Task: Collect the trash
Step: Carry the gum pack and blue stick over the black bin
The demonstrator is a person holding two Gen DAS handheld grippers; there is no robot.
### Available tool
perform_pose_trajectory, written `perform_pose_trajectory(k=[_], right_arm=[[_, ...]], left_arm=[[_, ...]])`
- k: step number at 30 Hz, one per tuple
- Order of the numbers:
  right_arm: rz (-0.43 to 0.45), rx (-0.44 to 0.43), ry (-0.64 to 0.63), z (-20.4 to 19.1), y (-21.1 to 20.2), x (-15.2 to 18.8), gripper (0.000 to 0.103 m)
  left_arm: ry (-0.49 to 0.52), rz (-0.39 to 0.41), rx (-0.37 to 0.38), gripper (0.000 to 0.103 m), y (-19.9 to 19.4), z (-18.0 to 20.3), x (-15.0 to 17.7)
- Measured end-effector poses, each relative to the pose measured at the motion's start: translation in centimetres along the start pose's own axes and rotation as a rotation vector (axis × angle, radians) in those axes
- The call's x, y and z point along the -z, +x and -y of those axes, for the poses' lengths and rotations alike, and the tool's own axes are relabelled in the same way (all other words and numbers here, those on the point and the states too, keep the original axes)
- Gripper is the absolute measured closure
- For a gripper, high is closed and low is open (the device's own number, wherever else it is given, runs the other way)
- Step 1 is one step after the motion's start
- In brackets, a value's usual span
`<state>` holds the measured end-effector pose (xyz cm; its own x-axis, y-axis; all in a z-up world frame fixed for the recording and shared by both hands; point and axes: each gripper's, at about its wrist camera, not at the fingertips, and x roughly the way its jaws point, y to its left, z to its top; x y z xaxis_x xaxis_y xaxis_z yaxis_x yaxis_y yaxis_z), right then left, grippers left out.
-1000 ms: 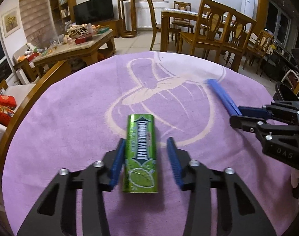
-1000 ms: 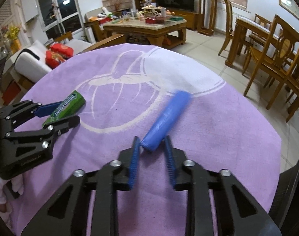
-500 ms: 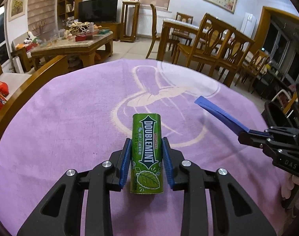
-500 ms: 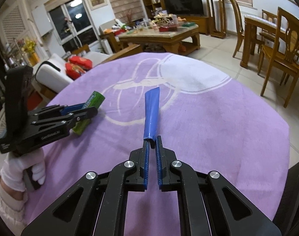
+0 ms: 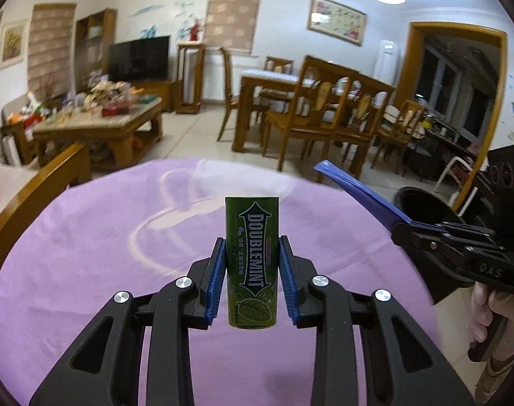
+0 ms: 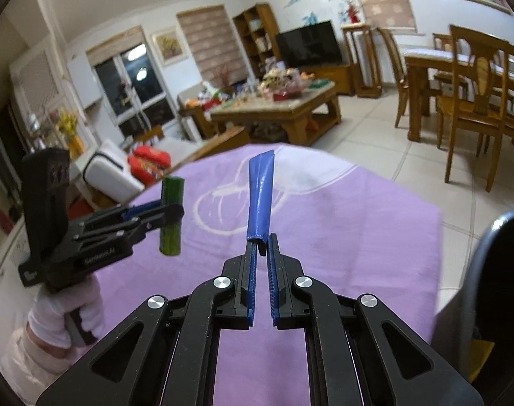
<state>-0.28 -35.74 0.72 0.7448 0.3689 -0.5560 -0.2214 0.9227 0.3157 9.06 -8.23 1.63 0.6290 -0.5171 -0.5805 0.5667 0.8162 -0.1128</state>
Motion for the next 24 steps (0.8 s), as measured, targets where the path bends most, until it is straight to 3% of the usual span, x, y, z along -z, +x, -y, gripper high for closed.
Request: perform_pose_trajectory(k=[13, 24], right_arm=[[0.275, 0.156, 0.205, 9.6, -15.2, 4.2, 0.095], [0.36, 0.296, 0.399, 19.8, -22.4, 10.4, 0.095]], left_arm=[[0.218, 0.048, 0.175, 0.073, 1.7, 15.4, -2.2], [0.31, -0.01, 0.338, 0.073, 7.1, 24.8, -1.3]])
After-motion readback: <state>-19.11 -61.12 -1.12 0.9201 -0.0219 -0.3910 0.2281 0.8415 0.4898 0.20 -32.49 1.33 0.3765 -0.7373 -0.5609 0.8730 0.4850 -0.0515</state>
